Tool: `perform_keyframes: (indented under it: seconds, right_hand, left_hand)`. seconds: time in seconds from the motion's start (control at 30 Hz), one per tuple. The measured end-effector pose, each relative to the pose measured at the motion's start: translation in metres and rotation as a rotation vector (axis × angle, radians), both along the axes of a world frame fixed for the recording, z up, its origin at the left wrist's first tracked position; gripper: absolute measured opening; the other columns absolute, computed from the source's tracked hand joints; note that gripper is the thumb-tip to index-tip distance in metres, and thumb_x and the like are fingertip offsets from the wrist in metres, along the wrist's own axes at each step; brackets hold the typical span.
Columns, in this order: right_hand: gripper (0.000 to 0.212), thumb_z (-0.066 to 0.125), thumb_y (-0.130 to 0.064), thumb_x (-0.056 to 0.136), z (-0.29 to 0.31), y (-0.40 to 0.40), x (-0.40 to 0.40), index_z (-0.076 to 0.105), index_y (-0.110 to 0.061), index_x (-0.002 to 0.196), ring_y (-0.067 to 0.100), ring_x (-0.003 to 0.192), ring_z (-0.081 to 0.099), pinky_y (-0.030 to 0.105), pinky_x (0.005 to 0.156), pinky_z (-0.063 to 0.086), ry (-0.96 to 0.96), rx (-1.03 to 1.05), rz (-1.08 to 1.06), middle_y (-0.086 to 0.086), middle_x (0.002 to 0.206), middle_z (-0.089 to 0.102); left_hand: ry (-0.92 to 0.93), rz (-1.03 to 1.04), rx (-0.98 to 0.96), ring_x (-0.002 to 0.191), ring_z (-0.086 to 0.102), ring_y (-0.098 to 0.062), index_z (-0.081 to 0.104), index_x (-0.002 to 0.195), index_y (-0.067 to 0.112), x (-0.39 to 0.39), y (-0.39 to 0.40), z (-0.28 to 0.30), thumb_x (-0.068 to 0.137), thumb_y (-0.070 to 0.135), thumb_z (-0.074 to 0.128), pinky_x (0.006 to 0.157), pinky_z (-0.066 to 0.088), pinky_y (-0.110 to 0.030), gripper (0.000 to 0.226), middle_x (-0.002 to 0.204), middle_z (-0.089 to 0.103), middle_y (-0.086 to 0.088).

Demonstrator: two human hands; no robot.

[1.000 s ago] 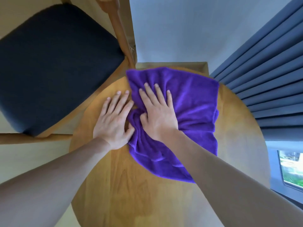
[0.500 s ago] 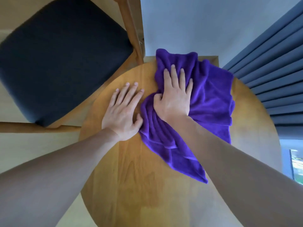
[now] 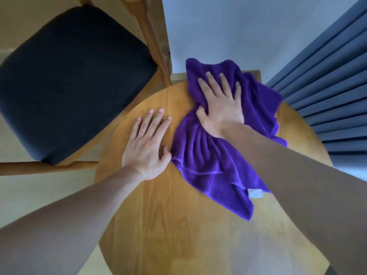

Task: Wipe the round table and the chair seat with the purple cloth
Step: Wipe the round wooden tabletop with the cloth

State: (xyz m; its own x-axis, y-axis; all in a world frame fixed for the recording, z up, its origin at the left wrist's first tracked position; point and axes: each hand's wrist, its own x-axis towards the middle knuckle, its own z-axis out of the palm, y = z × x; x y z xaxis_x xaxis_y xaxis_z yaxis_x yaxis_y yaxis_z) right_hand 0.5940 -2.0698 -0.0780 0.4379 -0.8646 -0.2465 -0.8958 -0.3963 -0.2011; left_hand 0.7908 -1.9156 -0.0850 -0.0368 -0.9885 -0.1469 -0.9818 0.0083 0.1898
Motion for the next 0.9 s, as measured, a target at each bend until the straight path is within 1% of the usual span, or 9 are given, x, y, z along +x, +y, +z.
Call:
perform_keyframes:
  seconds: [0.07, 0.17, 0.33, 0.43, 0.5, 0.6, 0.7, 0.77, 0.9]
  right_hand:
    - [0.076, 0.021, -0.055, 0.093, -0.002, 0.009, 0.025, 0.013, -0.026, 0.163, 0.029, 0.158, -0.002, 0.061, 0.123, -0.006, -0.007, -0.013, -0.064, -0.003, 0.172, 0.004]
    - [0.073, 0.016, -0.053, 0.097, 0.0, 0.041, 0.037, 0.014, -0.024, 0.164, 0.03, 0.158, -0.002, 0.061, 0.124, -0.003, -0.026, -0.019, 0.047, -0.002, 0.172, 0.004]
    - [0.072, 0.028, -0.045, 0.095, 0.007, 0.086, -0.007, 0.019, -0.023, 0.163, 0.027, 0.158, 0.003, 0.055, 0.126, 0.001, -0.044, 0.047, 0.399, -0.003, 0.172, 0.007]
    - [0.078, 0.039, -0.043, 0.087, 0.01, 0.064, -0.038, 0.027, -0.024, 0.161, 0.025, 0.158, 0.01, 0.05, 0.127, 0.003, -0.042, 0.048, 0.531, -0.004, 0.171, 0.015]
    - [0.079, 0.038, -0.044, 0.084, 0.013, 0.039, -0.041, 0.03, -0.024, 0.16, 0.024, 0.157, 0.012, 0.048, 0.127, 0.003, -0.046, 0.039, 0.456, -0.004, 0.17, 0.018]
    - [0.078, 0.032, -0.046, 0.085, 0.013, 0.02, -0.01, 0.028, -0.025, 0.16, 0.024, 0.158, 0.008, 0.049, 0.127, 0.001, -0.048, 0.015, 0.156, -0.005, 0.171, 0.015]
    - [0.077, 0.027, -0.045, 0.089, 0.01, 0.037, 0.035, 0.024, -0.019, 0.161, 0.03, 0.157, 0.006, 0.054, 0.127, 0.003, -0.031, -0.03, -0.07, 0.003, 0.171, 0.013]
    - [0.076, 0.025, -0.045, 0.091, 0.009, 0.056, 0.05, 0.021, -0.015, 0.161, 0.033, 0.157, 0.006, 0.056, 0.126, 0.005, -0.008, -0.038, -0.055, 0.008, 0.171, 0.012]
    - [0.074, 0.024, -0.041, 0.092, 0.011, 0.073, 0.026, 0.024, -0.016, 0.162, 0.031, 0.158, 0.005, 0.055, 0.126, 0.006, -0.056, 0.033, 0.218, 0.005, 0.171, 0.011]
  left_hand:
    - [-0.005, -0.006, -0.003, 0.16, 0.002, -0.022, 0.023, 0.162, 0.02, 0.001, 0.001, -0.001, 0.084, 0.037, 0.041, 0.128, 0.01, -0.051, 0.082, 0.173, 0.01, -0.003]
    - [-0.035, -0.029, 0.013, 0.16, 0.001, -0.023, 0.023, 0.161, 0.019, 0.004, 0.003, 0.0, 0.084, 0.04, 0.039, 0.128, 0.012, -0.052, 0.081, 0.173, 0.008, -0.004]
    - [-0.024, -0.023, 0.003, 0.159, 0.006, -0.025, 0.035, 0.153, 0.013, 0.004, 0.005, 0.0, 0.085, 0.038, 0.042, 0.128, 0.012, -0.052, 0.073, 0.169, 0.021, -0.009]
    - [-0.01, -0.015, -0.007, 0.159, 0.007, -0.025, 0.036, 0.153, 0.014, 0.003, 0.004, 0.003, 0.084, 0.037, 0.044, 0.128, 0.011, -0.051, 0.073, 0.168, 0.026, -0.009]
    - [0.002, -0.017, -0.015, 0.16, 0.004, -0.023, 0.031, 0.158, 0.017, 0.003, 0.004, 0.004, 0.085, 0.038, 0.044, 0.128, 0.01, -0.051, 0.077, 0.17, 0.019, -0.006]
    - [-0.003, -0.016, -0.015, 0.16, 0.002, -0.022, 0.025, 0.162, 0.019, 0.003, 0.004, 0.006, 0.085, 0.038, 0.043, 0.128, 0.01, -0.052, 0.08, 0.172, 0.012, -0.004]
    - [-0.007, -0.02, -0.016, 0.16, 0.003, -0.023, 0.025, 0.162, 0.019, 0.004, 0.004, 0.006, 0.086, 0.039, 0.041, 0.127, 0.013, -0.053, 0.08, 0.172, 0.012, -0.005]
    - [-0.011, -0.027, -0.012, 0.16, 0.003, -0.024, 0.025, 0.161, 0.018, 0.005, 0.005, 0.006, 0.085, 0.041, 0.039, 0.127, 0.015, -0.053, 0.08, 0.172, 0.012, -0.005]
    - [-0.009, -0.039, -0.01, 0.159, 0.005, -0.025, 0.034, 0.156, 0.015, 0.005, 0.005, 0.006, 0.084, 0.042, 0.041, 0.127, 0.014, -0.053, 0.077, 0.172, 0.013, -0.006]
